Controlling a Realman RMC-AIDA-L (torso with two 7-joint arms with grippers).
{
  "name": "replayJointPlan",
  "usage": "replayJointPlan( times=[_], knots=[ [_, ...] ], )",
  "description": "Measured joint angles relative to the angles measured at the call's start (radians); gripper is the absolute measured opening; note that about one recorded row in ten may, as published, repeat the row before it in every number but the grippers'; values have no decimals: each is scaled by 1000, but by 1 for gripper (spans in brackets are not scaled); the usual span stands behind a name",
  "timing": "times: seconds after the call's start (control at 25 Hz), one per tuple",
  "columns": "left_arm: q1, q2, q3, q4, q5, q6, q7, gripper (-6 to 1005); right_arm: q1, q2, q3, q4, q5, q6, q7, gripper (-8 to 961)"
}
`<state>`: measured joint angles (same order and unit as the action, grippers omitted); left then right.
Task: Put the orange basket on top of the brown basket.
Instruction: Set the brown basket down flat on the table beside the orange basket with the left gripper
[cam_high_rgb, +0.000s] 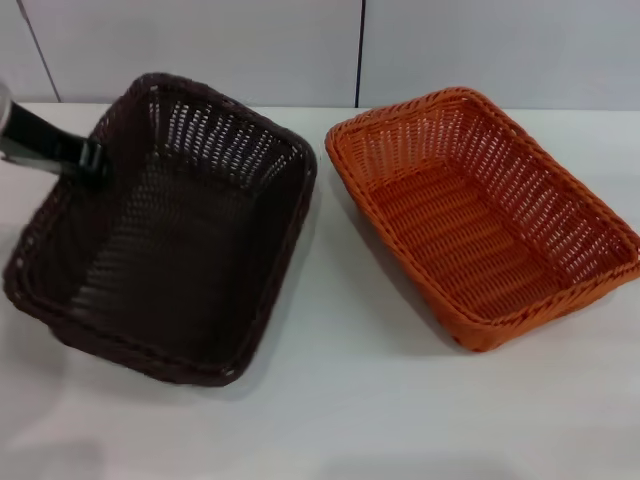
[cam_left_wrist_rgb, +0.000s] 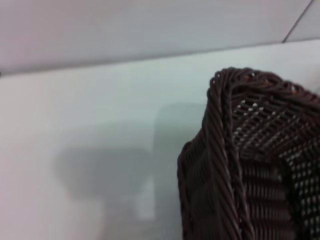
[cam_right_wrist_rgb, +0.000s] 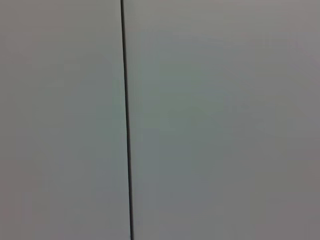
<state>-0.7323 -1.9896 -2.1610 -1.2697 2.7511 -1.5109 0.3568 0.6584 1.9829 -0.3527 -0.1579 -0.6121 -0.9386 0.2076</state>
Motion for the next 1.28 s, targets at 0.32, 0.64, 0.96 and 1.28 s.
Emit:
replayJointPlan(
  times=[0.32,0.64,0.96,1.28],
  knots=[
    [0,5,-50,-168,-1,-91,110,191,-5,-5,1,2,0,0,1,757],
    [-75,30,-82,-189,-25,-295,315,222,-4,-9,1,0,1,0,2,756],
    [-171,9,-78,62,-63,-275,430,254,-5,-11,2,13,2,-14,5,757],
    [-281,-28,-90,311,-63,-123,424,285,-12,-6,3,30,3,-25,5,757]
  ],
)
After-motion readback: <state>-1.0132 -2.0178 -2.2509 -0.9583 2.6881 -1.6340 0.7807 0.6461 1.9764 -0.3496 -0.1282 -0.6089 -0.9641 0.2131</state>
